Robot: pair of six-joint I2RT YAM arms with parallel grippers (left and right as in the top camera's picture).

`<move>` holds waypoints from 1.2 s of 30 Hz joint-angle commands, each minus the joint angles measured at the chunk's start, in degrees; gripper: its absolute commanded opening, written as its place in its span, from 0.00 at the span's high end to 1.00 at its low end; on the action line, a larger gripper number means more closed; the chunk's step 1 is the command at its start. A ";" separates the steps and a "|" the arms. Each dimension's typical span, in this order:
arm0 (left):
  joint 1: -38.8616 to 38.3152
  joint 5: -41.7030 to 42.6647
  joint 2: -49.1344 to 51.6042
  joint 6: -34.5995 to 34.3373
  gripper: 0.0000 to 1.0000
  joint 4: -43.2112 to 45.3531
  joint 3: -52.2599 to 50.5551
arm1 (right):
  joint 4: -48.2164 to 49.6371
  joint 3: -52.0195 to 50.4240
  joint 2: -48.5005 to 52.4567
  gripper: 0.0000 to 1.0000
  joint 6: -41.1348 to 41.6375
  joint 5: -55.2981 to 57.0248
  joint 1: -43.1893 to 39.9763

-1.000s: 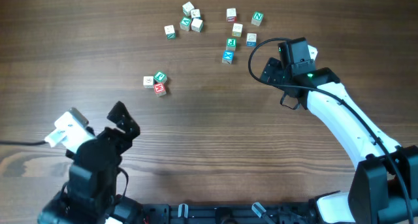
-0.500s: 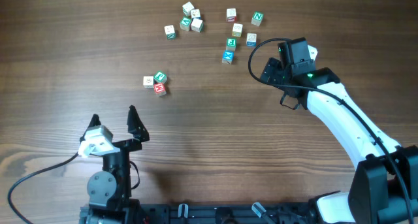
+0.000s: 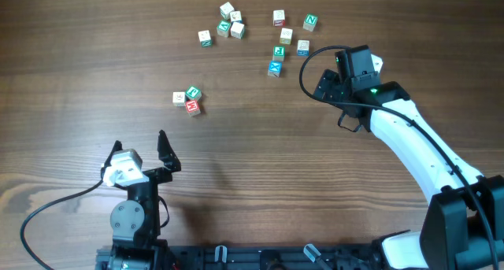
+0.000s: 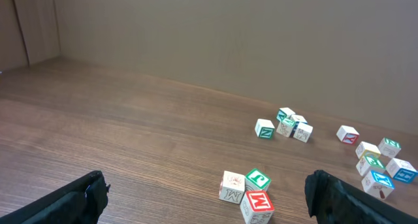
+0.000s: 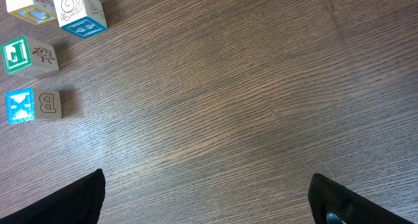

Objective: Form a circle

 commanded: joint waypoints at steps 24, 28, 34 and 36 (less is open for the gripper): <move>5.77 0.70 -0.42 1.31 0.00 0.17 -0.44 | 0.11 -0.04 -13.00 0.00 0.52 1.05 -0.02; 5.77 0.70 -0.42 1.31 0.00 0.17 -0.44 | 0.00 -0.04 -23.71 0.00 0.46 1.25 -0.70; 5.77 0.68 -0.42 1.31 0.00 0.17 -0.44 | -2.73 -2.43 -40.13 0.00 -7.30 -2.60 -12.90; 5.77 0.70 -0.42 1.31 0.00 0.17 -0.44 | 3.63 -9.92 -49.07 0.00 -15.30 -9.64 -18.69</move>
